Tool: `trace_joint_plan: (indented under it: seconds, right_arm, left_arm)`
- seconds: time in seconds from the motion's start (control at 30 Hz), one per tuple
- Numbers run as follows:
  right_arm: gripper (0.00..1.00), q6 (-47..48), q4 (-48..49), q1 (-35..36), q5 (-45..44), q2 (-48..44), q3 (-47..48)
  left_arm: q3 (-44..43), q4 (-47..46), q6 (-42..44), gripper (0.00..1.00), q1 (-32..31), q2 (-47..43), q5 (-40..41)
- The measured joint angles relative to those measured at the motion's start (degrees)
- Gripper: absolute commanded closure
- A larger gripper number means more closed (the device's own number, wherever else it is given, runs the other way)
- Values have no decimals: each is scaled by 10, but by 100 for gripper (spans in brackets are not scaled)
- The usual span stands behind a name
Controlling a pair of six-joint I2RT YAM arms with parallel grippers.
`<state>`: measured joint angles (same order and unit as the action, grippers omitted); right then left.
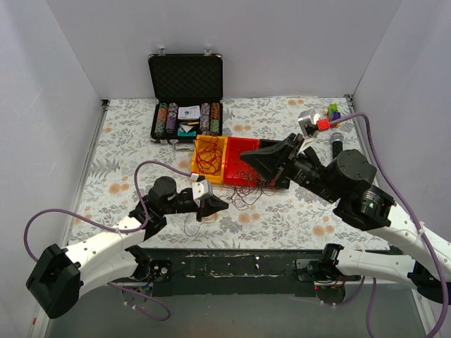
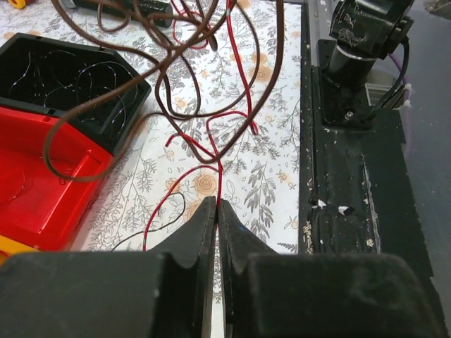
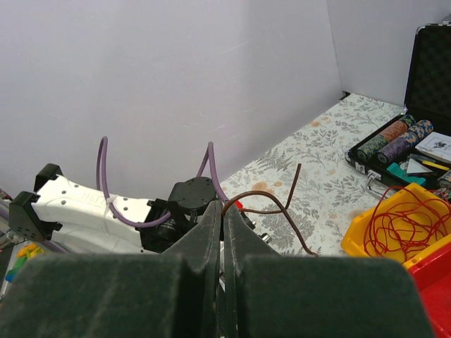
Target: Untangle the cables
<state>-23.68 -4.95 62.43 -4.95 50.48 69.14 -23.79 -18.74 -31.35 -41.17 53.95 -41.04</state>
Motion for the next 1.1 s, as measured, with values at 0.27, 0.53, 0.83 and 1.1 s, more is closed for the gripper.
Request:
trace_joint_plan:
  seconds: [0.27, 0.53, 0.83, 1.1]
  right_arm:
    - [99, 3, 3, 0, -11, -2, 0]
    - [99, 32, -52, 0, -57, -7, 36]
    - [99, 103, -147, 0, -203, -65, 101]
    - [99, 172, -211, 0, -361, -99, 211]
  left_arm:
    - [7, 16, 17, 100, 2, -11, 17]
    - [6, 95, 65, 100, 31, -39, 43]
    - [-12, 243, 172, 100, 75, -70, 132]
    - [-14, 289, 188, 100, 88, -108, 196]
